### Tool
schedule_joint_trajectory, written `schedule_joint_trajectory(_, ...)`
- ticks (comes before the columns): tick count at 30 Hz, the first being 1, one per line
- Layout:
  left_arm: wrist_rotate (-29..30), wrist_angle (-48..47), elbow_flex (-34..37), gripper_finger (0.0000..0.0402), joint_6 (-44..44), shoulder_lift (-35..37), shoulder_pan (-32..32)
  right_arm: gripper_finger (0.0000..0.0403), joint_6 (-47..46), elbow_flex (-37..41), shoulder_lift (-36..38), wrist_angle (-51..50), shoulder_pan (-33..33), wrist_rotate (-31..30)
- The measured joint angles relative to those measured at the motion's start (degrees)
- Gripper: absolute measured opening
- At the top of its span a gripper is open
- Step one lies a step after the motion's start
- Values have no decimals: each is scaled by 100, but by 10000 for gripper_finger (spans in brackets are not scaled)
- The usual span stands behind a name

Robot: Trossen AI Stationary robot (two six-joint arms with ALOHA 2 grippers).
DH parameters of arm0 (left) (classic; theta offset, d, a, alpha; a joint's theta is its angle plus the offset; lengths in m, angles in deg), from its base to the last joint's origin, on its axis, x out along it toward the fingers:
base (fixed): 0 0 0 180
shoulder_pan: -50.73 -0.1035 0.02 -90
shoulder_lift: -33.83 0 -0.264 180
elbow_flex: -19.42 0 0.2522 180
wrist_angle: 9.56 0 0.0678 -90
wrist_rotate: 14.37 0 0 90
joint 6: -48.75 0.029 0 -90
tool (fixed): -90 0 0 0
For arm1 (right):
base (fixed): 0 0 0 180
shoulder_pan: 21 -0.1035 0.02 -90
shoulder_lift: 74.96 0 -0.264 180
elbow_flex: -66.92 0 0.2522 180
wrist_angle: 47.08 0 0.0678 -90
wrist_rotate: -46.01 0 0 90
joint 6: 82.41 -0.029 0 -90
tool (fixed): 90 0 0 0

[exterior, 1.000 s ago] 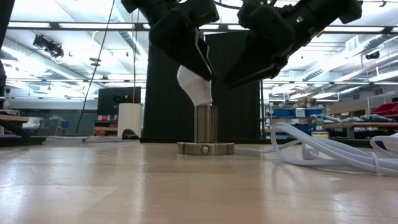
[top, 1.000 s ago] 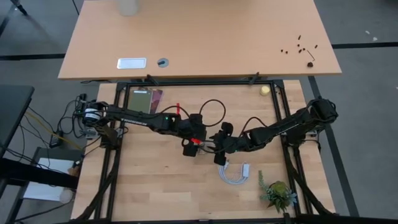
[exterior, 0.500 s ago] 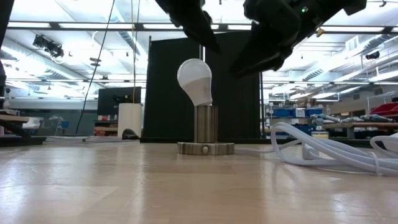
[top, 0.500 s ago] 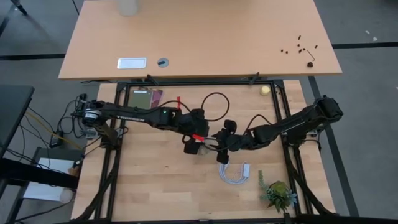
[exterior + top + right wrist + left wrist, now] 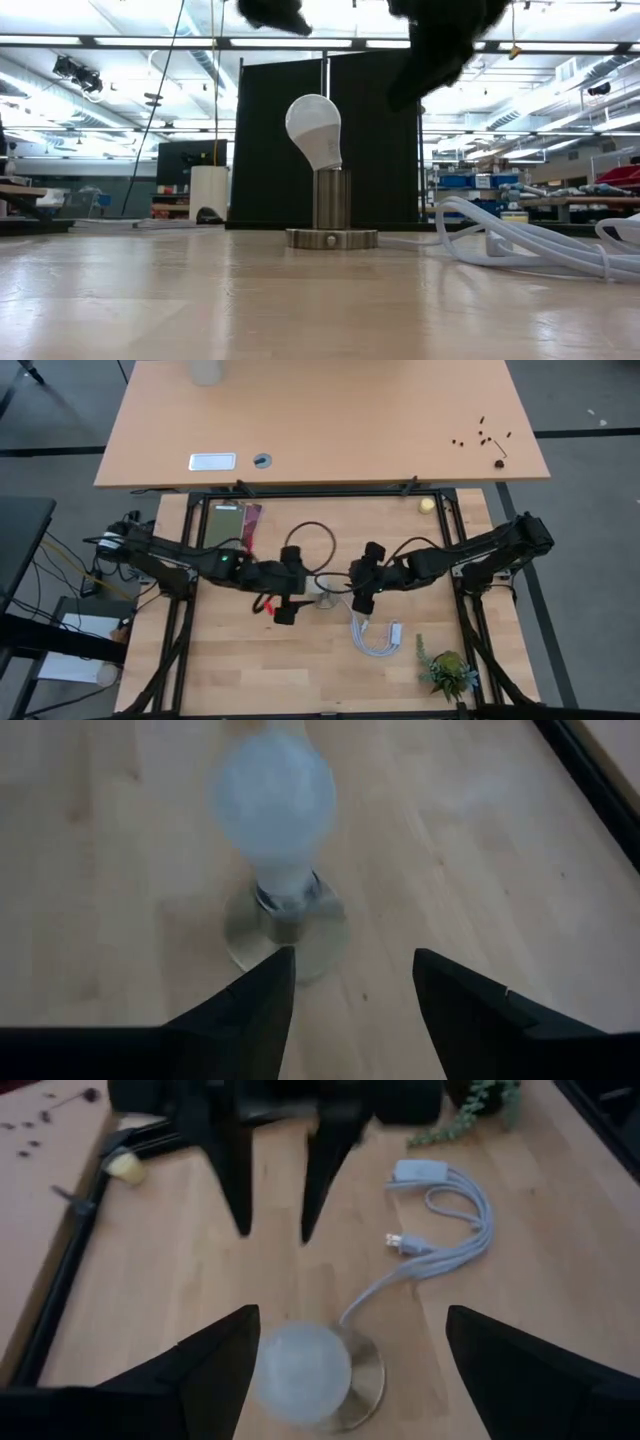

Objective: Screw lightbulb
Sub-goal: Insert the white lightbulb into the desk lamp

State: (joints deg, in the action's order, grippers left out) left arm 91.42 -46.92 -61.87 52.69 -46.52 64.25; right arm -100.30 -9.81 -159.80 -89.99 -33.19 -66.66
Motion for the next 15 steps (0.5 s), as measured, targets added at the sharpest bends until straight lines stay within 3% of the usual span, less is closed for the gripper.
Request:
schedule_joint_trajectory(7,588,1395,1854,323,-621,817,238,214,584,-764,-220,-244,13,200)
schedule_joint_trajectory(15,1193,3124,3175,323,-751,675,129,233,770,-1384,-444,-470,261,429)
